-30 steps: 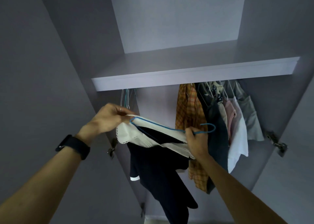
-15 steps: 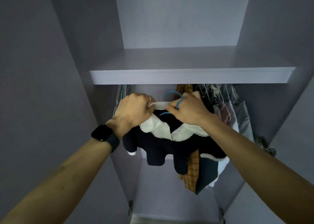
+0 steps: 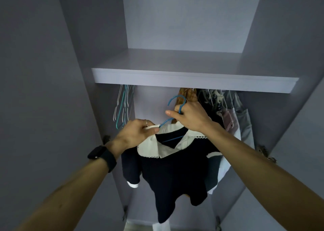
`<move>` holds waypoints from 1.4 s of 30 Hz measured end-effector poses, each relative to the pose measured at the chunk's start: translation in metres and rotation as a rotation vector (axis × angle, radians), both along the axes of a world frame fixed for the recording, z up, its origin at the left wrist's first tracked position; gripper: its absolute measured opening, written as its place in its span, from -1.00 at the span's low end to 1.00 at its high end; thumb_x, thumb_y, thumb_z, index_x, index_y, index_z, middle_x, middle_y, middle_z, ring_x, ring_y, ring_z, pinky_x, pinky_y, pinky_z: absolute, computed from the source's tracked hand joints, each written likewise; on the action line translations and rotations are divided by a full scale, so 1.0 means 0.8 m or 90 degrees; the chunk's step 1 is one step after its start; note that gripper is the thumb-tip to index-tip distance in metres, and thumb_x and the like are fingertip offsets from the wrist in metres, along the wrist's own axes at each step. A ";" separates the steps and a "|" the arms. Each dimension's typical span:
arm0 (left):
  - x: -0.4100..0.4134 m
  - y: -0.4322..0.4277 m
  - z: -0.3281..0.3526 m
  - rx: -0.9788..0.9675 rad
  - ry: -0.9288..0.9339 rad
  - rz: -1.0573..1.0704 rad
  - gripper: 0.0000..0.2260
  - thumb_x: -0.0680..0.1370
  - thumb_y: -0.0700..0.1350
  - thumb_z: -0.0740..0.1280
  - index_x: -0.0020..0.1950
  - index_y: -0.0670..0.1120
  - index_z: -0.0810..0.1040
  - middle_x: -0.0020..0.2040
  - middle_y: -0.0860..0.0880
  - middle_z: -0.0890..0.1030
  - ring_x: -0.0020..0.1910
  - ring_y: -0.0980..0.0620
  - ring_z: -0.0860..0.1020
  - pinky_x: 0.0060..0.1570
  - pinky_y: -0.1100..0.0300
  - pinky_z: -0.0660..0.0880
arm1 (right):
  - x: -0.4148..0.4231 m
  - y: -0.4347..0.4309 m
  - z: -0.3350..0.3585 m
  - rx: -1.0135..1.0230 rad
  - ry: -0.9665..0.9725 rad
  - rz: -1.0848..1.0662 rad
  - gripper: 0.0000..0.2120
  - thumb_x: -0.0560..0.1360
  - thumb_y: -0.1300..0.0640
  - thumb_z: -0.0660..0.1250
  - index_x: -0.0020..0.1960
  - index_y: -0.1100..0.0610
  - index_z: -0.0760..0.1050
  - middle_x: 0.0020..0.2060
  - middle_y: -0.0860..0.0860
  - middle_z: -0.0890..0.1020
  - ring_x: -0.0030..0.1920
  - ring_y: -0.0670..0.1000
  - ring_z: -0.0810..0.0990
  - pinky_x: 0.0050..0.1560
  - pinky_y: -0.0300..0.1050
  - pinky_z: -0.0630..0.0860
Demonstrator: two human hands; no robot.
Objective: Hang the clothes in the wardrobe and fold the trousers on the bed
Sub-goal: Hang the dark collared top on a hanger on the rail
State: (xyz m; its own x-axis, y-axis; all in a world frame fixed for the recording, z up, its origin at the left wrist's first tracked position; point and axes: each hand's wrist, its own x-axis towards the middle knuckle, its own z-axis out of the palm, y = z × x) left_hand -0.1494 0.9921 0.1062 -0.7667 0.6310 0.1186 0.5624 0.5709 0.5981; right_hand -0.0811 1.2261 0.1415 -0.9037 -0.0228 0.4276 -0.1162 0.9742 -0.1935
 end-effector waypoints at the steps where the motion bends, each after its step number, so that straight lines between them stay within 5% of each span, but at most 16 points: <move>1: 0.004 0.004 0.002 0.001 0.044 0.020 -0.73 0.55 0.29 0.32 0.05 0.17 0.69 -0.20 0.14 0.65 -0.13 0.10 0.61 -0.05 0.10 0.56 | 0.001 -0.003 -0.004 0.012 -0.030 0.000 -0.47 0.61 -0.28 0.18 -0.42 0.00 0.35 -0.46 0.04 0.51 -0.34 0.08 0.52 -0.20 -0.01 0.43; 4: 0.018 0.016 0.007 0.038 0.081 0.052 -0.67 0.57 0.33 0.24 0.06 0.18 0.68 -0.24 0.09 0.63 -0.13 0.00 0.60 -0.09 0.08 0.55 | 0.001 -0.020 -0.018 0.056 -0.129 0.027 -0.48 0.61 -0.27 0.19 -0.38 0.05 0.36 -0.46 0.02 0.48 -0.33 0.10 0.52 -0.26 -0.01 0.38; 7: 0.023 0.014 0.012 -0.072 0.091 0.032 -0.69 0.60 0.31 0.20 0.13 0.18 0.60 -0.25 0.10 0.57 -0.08 -0.05 0.59 -0.06 0.05 0.53 | 0.002 -0.024 -0.026 -0.087 -0.114 0.012 -0.48 0.61 -0.26 0.21 -0.38 0.07 0.37 -0.45 0.06 0.51 -0.34 0.09 0.53 -0.30 0.04 0.41; 12: 0.024 0.011 0.028 -0.183 0.153 -0.006 -0.65 0.56 0.17 0.32 0.33 0.18 0.45 0.12 0.09 0.58 0.14 -0.04 0.56 0.07 -0.02 0.52 | 0.007 -0.029 -0.024 -0.035 -0.077 -0.005 -0.42 0.59 -0.36 0.09 -0.31 0.08 0.48 -0.36 0.06 0.65 -0.32 0.07 0.60 -0.18 0.09 0.55; 16: 0.022 0.026 0.035 -0.144 0.177 -0.017 -0.77 0.60 0.14 0.31 0.24 0.20 0.56 -0.06 0.09 0.61 0.09 -0.11 0.60 -0.08 0.05 0.48 | 0.013 -0.045 -0.022 -0.045 -0.046 0.028 -0.48 0.58 -0.36 0.09 -0.32 0.00 0.42 -0.38 0.00 0.60 -0.32 0.05 0.57 -0.20 0.10 0.53; 19: 0.009 0.014 0.031 -0.107 0.214 -0.008 -0.78 0.62 0.05 0.34 0.26 0.18 0.63 0.11 0.02 0.70 0.16 -0.11 0.61 0.11 0.06 0.53 | 0.034 -0.008 -0.024 -0.269 -0.014 0.031 -0.55 0.51 -0.40 0.20 0.09 -0.08 0.59 0.01 -0.14 0.67 0.04 -0.11 0.62 0.12 -0.09 0.54; 21: 0.005 0.001 0.026 -0.065 0.222 0.015 -0.79 0.62 0.01 0.35 0.23 0.19 0.65 0.13 0.05 0.70 0.16 -0.09 0.62 0.16 0.08 0.53 | 0.056 0.028 -0.033 -0.406 -0.143 0.051 -0.66 0.55 -0.26 0.33 0.25 -0.16 0.55 0.20 -0.19 0.62 0.24 -0.20 0.55 0.35 -0.12 0.44; 23: -0.002 -0.006 0.026 -0.071 0.215 0.059 -0.80 0.62 0.02 0.34 0.19 0.24 0.65 0.12 0.10 0.70 0.15 -0.07 0.62 0.15 0.05 0.54 | 0.070 0.048 -0.050 -0.374 -0.250 0.057 -0.82 0.59 -0.05 0.38 0.16 -0.06 0.63 0.06 -0.15 0.68 0.15 -0.17 0.61 0.32 -0.02 0.48; 27: -0.004 0.007 0.031 -0.107 0.154 0.029 -0.83 0.58 -0.07 0.34 0.09 0.16 0.66 0.13 0.12 0.65 0.12 -0.01 0.61 0.11 0.08 0.54 | 0.072 0.033 -0.087 -0.359 -0.168 0.046 -0.91 0.60 0.08 0.39 0.02 0.06 0.65 -0.13 -0.07 0.70 -0.03 -0.08 0.66 0.10 0.01 0.55; 34: 0.005 0.043 0.030 -0.117 0.073 -0.067 -0.89 0.61 -0.20 0.33 0.04 -0.07 0.64 -0.05 0.05 0.70 0.05 0.03 0.63 0.19 0.13 0.51 | 0.062 0.013 -0.096 -0.300 -0.081 0.014 -0.89 0.61 0.06 0.35 0.05 0.07 0.62 -0.18 -0.06 0.67 -0.13 -0.07 0.62 -0.04 0.02 0.55; 39: 0.005 0.026 0.005 -0.080 -0.042 -0.092 -0.89 0.56 -0.16 0.43 0.02 0.03 0.59 -0.09 0.06 0.69 -0.01 0.08 0.65 0.16 0.10 0.55 | 0.072 0.019 -0.103 -0.242 -0.032 0.023 -0.87 0.63 0.10 0.33 0.11 0.11 0.60 -0.09 -0.07 0.65 -0.10 -0.10 0.59 -0.04 -0.04 0.54; 42: 0.011 0.025 -0.016 -0.052 -0.002 -0.042 -0.82 0.54 -0.12 0.46 -0.07 0.05 0.47 -0.11 0.03 0.67 -0.09 0.02 0.65 0.07 0.03 0.57 | 0.077 0.020 -0.105 -0.212 0.017 0.028 -0.84 0.64 0.13 0.31 0.15 0.16 0.59 -0.02 -0.01 0.65 -0.03 -0.04 0.59 0.03 0.00 0.53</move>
State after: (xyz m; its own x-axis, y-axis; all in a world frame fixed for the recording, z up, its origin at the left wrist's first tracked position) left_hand -0.1409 1.0125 0.0934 -0.7237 0.6872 0.0631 0.5986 0.5795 0.5530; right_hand -0.0198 1.2418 0.0577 -0.8936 0.0827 0.4412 -0.1665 0.8518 -0.4968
